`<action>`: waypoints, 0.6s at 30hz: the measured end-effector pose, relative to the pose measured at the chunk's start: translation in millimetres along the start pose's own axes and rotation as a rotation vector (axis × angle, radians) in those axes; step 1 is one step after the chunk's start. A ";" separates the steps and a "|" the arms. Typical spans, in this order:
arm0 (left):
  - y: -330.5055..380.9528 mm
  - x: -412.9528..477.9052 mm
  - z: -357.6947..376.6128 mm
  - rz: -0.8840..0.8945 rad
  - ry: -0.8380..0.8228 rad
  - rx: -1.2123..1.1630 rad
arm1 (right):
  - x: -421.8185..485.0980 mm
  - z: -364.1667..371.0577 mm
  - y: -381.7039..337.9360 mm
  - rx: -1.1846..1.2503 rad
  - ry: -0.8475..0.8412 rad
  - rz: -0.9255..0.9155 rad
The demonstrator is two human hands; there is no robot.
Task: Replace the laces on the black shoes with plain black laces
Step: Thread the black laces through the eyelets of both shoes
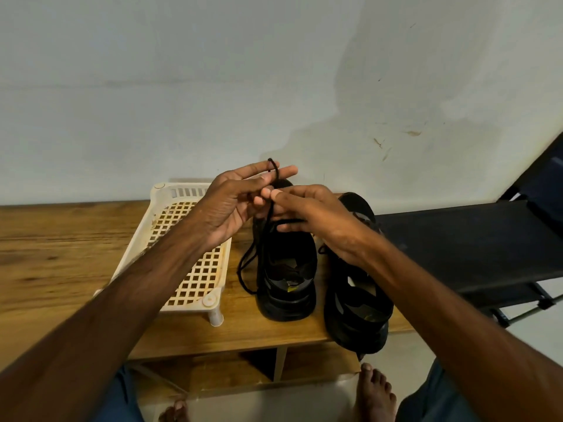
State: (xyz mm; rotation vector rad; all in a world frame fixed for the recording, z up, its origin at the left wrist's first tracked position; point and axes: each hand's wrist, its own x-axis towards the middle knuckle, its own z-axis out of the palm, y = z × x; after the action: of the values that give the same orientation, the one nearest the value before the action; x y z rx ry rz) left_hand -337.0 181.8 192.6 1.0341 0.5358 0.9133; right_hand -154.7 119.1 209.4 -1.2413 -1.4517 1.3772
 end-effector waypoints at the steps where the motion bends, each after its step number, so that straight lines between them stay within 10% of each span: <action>1: 1.9 -0.7 -1.3 0.000 -0.002 -0.001 | -0.1 0.6 -0.2 0.038 -0.037 0.010; 13: -1.2 8.7 -28.6 -0.035 0.489 -0.138 | 4.5 -41.5 6.5 -0.190 0.218 -0.031; 18: -24.7 11.6 -21.2 0.085 0.457 0.918 | 6.3 -34.4 15.7 -0.622 0.200 -0.104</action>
State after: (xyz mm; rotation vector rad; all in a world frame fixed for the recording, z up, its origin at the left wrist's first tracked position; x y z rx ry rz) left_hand -337.2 196.9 161.5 1.6790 1.3817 0.9982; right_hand -120.8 132.6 197.5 -1.5993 -1.8354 0.7168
